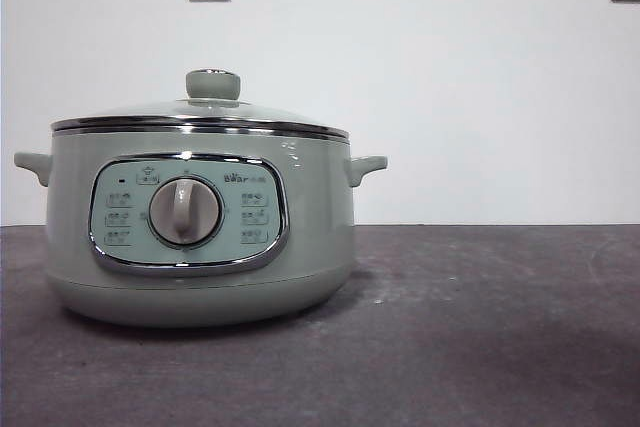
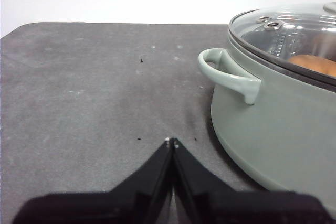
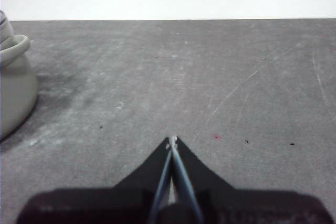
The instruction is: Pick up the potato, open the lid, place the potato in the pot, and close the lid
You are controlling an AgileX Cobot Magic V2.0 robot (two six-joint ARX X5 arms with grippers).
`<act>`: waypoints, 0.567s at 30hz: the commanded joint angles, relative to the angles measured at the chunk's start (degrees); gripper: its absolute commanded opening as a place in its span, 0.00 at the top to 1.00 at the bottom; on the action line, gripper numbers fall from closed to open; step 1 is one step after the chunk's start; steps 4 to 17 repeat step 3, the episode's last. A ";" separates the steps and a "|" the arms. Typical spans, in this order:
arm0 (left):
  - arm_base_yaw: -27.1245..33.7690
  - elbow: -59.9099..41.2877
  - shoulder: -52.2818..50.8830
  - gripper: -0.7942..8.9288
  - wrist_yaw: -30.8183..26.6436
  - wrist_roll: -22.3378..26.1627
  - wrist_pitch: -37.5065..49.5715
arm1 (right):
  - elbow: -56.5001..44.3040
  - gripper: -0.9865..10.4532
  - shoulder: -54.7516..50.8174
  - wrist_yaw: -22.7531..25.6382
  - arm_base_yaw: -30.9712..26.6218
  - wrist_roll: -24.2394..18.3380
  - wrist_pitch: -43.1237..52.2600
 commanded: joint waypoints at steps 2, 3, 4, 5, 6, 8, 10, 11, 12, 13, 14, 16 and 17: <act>0.17 -0.83 -0.20 0.92 -0.07 -0.13 0.09 | -0.87 0.91 -0.04 0.15 0.07 0.55 0.20; 0.17 -0.83 -0.20 0.92 -0.04 -0.13 0.09 | -0.87 0.91 -0.02 0.15 0.07 0.55 0.20; 0.17 -0.83 -0.20 0.92 -0.04 -0.13 0.09 | -0.87 0.91 -0.02 0.15 0.07 0.55 0.20; 0.17 -0.83 -0.20 0.92 -0.04 -0.13 0.09 | -0.87 0.91 -0.02 0.15 0.07 0.55 0.20; 0.17 -0.83 -0.20 0.92 -0.04 -0.13 0.09 | -0.87 0.91 -0.02 0.15 0.07 0.55 0.20; 0.17 -0.83 -0.20 0.92 -0.04 -0.13 0.09 | -0.87 0.91 -0.02 0.15 0.07 0.55 0.20; 0.17 -0.83 -0.20 0.92 -0.04 -0.13 0.09 | -0.87 0.91 -0.02 0.15 0.07 0.55 0.20; 0.17 -0.83 -0.20 0.92 -0.04 -0.13 0.09 | -0.87 0.91 -0.02 0.15 0.07 0.55 0.20; 0.17 -0.83 -0.20 0.92 -0.04 -0.13 0.09 | -0.87 0.91 -0.02 0.15 0.07 0.55 0.20; 0.17 -0.83 -0.20 0.92 -0.04 -0.13 0.09 | -0.87 0.91 -0.02 0.15 0.07 0.55 0.20; 0.17 -0.83 -0.20 0.92 -0.04 -0.13 0.09 | -0.87 0.91 -0.02 0.15 0.07 0.55 0.20; 0.17 -0.83 -0.20 0.92 -0.04 -0.13 0.09 | -0.87 0.91 -0.02 0.15 0.07 0.55 0.20; 0.17 -0.83 -0.20 0.92 -0.04 -0.13 0.09 | -0.87 0.91 -0.02 0.15 0.07 0.55 0.20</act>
